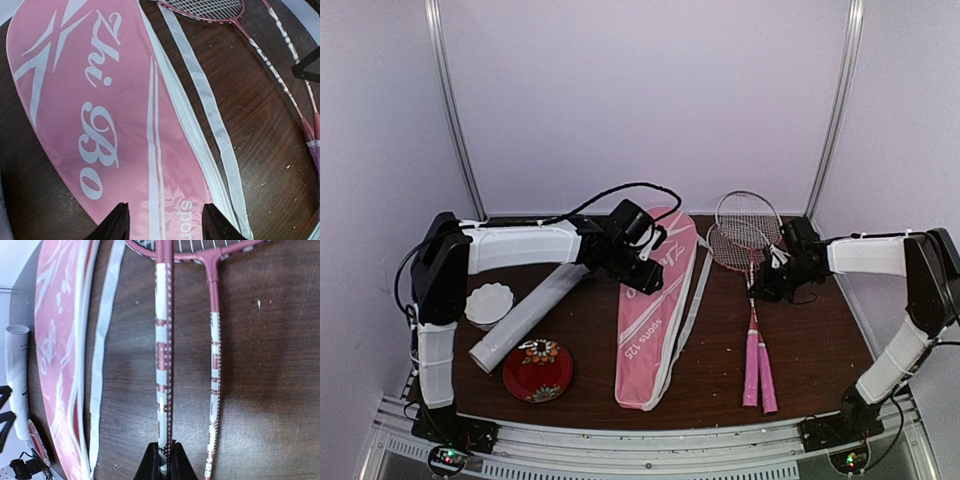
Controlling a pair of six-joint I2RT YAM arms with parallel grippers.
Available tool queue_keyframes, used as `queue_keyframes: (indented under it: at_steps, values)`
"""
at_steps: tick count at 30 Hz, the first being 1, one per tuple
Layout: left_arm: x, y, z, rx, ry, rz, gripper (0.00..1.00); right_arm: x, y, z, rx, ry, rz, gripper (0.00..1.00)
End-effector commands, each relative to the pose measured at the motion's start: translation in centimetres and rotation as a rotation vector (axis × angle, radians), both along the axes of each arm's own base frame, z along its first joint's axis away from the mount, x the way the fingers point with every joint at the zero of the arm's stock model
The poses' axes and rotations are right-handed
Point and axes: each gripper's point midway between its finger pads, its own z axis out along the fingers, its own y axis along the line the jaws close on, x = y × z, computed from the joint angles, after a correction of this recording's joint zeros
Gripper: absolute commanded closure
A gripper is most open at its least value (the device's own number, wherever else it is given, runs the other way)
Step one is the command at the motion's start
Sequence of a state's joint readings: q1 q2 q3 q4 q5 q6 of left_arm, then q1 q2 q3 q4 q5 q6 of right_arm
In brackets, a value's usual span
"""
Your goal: Pack up the badminton gear
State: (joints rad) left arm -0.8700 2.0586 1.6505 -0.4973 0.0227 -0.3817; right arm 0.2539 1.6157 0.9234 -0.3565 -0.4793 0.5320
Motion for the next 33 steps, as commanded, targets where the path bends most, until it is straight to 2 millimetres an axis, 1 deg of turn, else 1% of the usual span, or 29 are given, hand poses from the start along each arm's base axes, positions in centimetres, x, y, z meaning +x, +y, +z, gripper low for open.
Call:
queue_keyframes:
  at_steps: [1,4,6,7,10,14,21,28,30,32,33]
  values:
    - [-1.5,-2.7,-0.1,0.000,-0.009,-0.061,0.48,0.2,0.1,4.0,0.029,-0.104,-0.017,1.00]
    - [-2.4,-3.4,-1.2,0.030,-0.002,-0.075,0.46,-0.8,0.1,5.2,0.048,-0.119,-0.010,1.00]
    - [-2.6,-3.5,-2.1,0.062,0.013,-0.079,0.44,-1.6,0.2,5.7,0.062,-0.119,0.005,1.00]
    - [-2.7,-3.5,-2.9,0.084,0.026,-0.079,0.44,-2.1,0.2,5.7,0.059,-0.108,0.014,1.00]
    - [-2.6,-3.6,-4.3,0.122,0.043,-0.077,0.44,-3.4,-0.2,5.8,0.043,-0.097,0.027,1.00]
    - [-2.3,-3.8,-5.5,0.151,0.056,-0.076,0.44,-5.2,-0.6,5.7,0.040,-0.086,0.037,1.00]
    - [-1.8,-4.1,-7.3,0.194,0.064,-0.067,0.45,-7.4,-0.6,6.0,0.038,-0.082,0.053,1.00]
    - [-1.6,-4.5,-7.7,0.193,0.063,-0.062,0.44,-8.9,-0.8,5.2,0.020,-0.061,0.062,1.00]
    - [-1.5,-4.6,-7.6,0.192,0.059,-0.061,0.40,-9.2,-0.9,4.9,0.015,-0.055,0.065,1.00]
    - [-1.4,-4.8,-7.5,0.187,0.059,-0.063,0.33,-9.4,-0.7,4.7,0.017,-0.050,0.067,1.00]
    - [-1.4,-4.9,-7.5,0.185,0.059,-0.065,0.31,-9.5,-0.7,4.7,0.017,-0.048,0.071,1.00]
